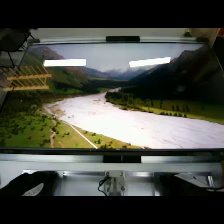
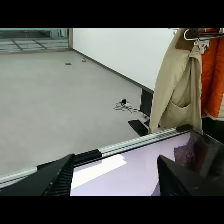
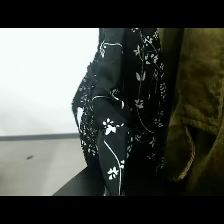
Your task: Fold the shirts.
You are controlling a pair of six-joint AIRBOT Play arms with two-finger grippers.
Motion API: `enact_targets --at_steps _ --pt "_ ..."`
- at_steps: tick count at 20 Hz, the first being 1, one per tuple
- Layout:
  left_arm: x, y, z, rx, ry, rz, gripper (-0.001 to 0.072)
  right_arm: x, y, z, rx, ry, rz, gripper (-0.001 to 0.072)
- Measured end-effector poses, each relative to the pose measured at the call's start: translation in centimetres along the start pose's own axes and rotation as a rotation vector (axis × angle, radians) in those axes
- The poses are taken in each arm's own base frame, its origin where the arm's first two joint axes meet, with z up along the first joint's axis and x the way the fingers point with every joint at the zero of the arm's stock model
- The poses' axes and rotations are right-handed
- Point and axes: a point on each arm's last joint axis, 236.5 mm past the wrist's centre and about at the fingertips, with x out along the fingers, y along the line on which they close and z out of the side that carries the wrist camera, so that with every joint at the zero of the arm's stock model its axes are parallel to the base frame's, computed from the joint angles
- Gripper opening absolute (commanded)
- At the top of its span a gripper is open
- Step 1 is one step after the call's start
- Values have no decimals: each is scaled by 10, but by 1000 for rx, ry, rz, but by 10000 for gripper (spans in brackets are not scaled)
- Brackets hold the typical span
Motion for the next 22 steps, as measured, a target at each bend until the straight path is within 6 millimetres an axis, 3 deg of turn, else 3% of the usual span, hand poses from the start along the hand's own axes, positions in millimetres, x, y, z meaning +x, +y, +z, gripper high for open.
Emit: enact_targets --at_steps 5,10,11,12,13,17,22 --pt "0 -1 -4 -16 15 -4 603 7 -35 1 47 -5 -45 49" --pt "2 -1 -7 -22 23 -4 603 -1 -70 6 97 -6 -96 69" --pt "3 0 -8 -23 26 -4 603 -3 -74 7 110 -3 -100 221" --pt "4 0 -9 -23 29 -4 603 -5 -77 6 127 4 -97 467" --pt "5 0 -11 -24 34 -4 603 -6 -77 5 129 12 -91 505" --pt "12 1 -19 -27 51 -3 604 -23 -64 7 99 41 -42 506" --pt "35 7 -49 -34 113 1 604 -70 -53 0 33 140 -40 506"
